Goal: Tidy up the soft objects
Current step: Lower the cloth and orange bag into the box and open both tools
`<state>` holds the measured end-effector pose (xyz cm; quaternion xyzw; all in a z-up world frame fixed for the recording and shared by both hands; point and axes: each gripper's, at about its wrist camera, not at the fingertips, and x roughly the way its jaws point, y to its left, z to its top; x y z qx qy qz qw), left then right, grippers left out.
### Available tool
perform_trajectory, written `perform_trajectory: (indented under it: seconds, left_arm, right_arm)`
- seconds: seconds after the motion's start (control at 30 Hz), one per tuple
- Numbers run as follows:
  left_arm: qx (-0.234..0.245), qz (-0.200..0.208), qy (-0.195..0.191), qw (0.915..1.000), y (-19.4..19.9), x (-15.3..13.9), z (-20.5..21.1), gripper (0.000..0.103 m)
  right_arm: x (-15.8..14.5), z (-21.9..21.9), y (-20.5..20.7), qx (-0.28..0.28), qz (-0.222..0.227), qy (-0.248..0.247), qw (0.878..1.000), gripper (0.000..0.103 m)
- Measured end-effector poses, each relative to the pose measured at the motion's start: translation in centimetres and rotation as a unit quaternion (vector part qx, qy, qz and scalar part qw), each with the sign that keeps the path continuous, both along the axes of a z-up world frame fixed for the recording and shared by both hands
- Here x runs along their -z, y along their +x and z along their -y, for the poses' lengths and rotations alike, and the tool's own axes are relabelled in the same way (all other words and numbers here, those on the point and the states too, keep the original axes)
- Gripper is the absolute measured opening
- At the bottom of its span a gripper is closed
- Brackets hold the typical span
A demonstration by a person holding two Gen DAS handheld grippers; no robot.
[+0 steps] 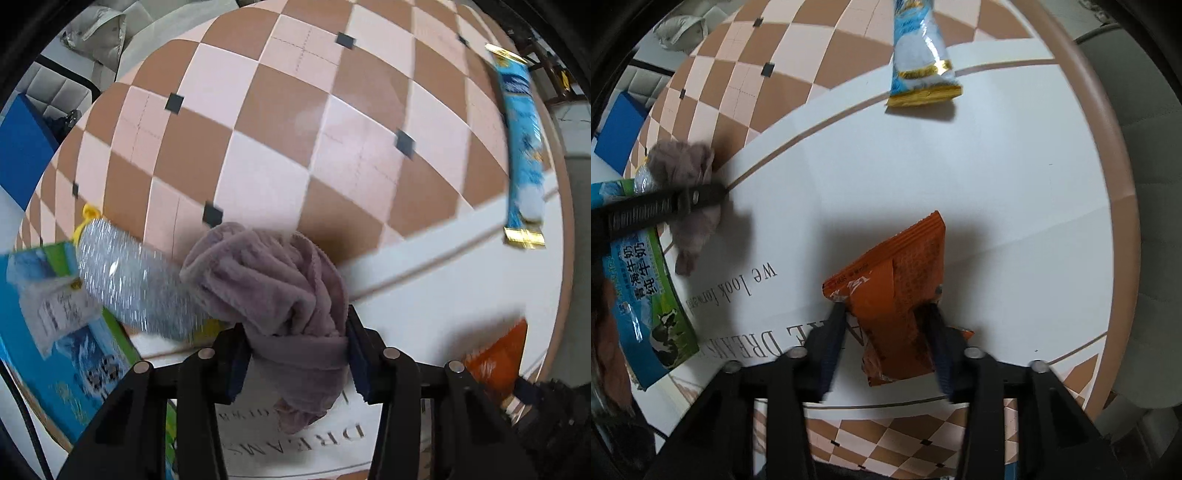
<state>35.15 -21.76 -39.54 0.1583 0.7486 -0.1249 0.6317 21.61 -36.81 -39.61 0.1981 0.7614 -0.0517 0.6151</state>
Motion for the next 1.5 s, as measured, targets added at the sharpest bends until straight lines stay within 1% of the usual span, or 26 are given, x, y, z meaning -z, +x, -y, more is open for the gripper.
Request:
perform_trajectory:
  seconds: [0.1,0.2,0.33,0.43,0.47,0.5,0.53,0.57,0.63,0.67,0.73,0.8,0.87,1.0,1.07,1.1,1.2,1.33,1.43,1.5]
  left_arm:
    - [-0.005,0.009,-0.024,0.9997,-1.7,-2.2,-0.7,0.043]
    - [-0.018,0.027,-0.061,0.9976,-3.9,-5.9,-2.7,0.043]
    - [-0.043,0.060,-0.093,0.9930,-6.5,-11.0,-6.7,0.042]
    - [-0.060,0.090,-0.096,0.9894,-8.0,-14.2,-10.6,0.042]
    - [-0.066,0.099,-0.094,0.9885,-8.4,-14.8,-13.0,0.043]
    - [-0.075,0.107,-0.090,0.9874,-8.9,-15.7,-15.4,0.043]
    - [-0.081,0.110,-0.088,0.9867,-8.8,-16.5,-17.1,0.043]
    - [-0.088,0.114,-0.084,0.9860,-8.6,-16.8,-18.8,0.043]
    - [-0.106,0.117,-0.069,0.9850,-8.3,-17.5,-22.4,0.043]
    - [-0.117,0.115,-0.066,0.9843,-8.3,-17.6,-24.3,0.043]
    - [-0.140,0.111,-0.047,0.9828,-8.0,-17.3,-28.7,0.043]
    - [-0.160,0.107,-0.026,0.9809,-7.8,-16.6,-32.7,0.043]
    - [-0.181,0.092,-0.016,0.9791,-7.1,-15.4,-36.0,0.043]
    - [-0.216,0.045,-0.018,0.9753,-6.1,-12.4,-41.3,0.043]
    - [-0.223,0.031,-0.014,0.9742,-5.6,-11.2,-42.8,0.043]
    - [-0.224,0.018,-0.014,0.9742,-5.1,-10.3,-43.6,0.043]
    - [-0.226,-0.001,-0.012,0.9739,-4.6,-8.7,-44.9,0.043]
    - [-0.222,-0.017,-0.008,0.9749,-4.4,-7.0,-45.3,0.043]
    - [-0.215,-0.038,-0.004,0.9758,-4.3,-5.6,-45.4,0.046]
    - [-0.224,-0.048,-0.012,0.9734,-4.4,-5.1,-45.6,0.050]
  right_arm:
    - [-1.4,-0.7,-0.5,0.000,0.010,-0.011,1.000,0.019]
    - [-3.3,-2.1,-1.0,-0.003,0.029,-0.004,1.000,0.018]
    - [-7.4,-4.9,-1.5,-0.009,0.066,0.010,0.998,0.018]
    - [-11.3,-7.9,-1.6,-0.025,0.099,0.025,0.994,0.018]
    - [-12.6,-8.9,-1.4,-0.032,0.108,0.031,0.993,0.018]
    - [-14.1,-10.8,-1.2,-0.043,0.121,0.041,0.991,0.018]
    - [-15.3,-11.6,-1.0,-0.053,0.129,0.050,0.989,0.018]
    - [-16.3,-13.2,-0.9,-0.064,0.137,0.058,0.987,0.018]
    - [-17.8,-18.0,-0.1,-0.090,0.151,0.078,0.981,0.018]
    - [-18.2,-20.2,0.2,-0.103,0.154,0.088,0.979,0.018]
    - [-18.7,-23.9,0.4,-0.122,0.156,0.102,0.975,0.018]
    - [-18.3,-28.0,1.0,-0.140,0.153,0.118,0.971,0.018]
    - [-17.2,-32.3,1.9,-0.151,0.142,0.132,0.969,0.018]
    - [-14.4,-39.3,4.2,-0.167,0.119,0.134,0.970,0.018]
    - [-13.3,-41.4,4.9,-0.171,0.108,0.139,0.969,0.018]
    - [-12.6,-42.3,5.1,-0.172,0.103,0.140,0.970,0.018]
    - [-11.2,-44.7,5.6,-0.182,0.092,0.132,0.970,0.018]
    - [-9.4,-46.3,6.0,-0.188,0.081,0.125,0.971,0.018]
    - [-8.1,-47.2,6.2,-0.202,0.063,0.123,0.970,0.019]
    - [-7.3,-47.6,6.3,-0.210,0.047,0.116,0.970,0.021]
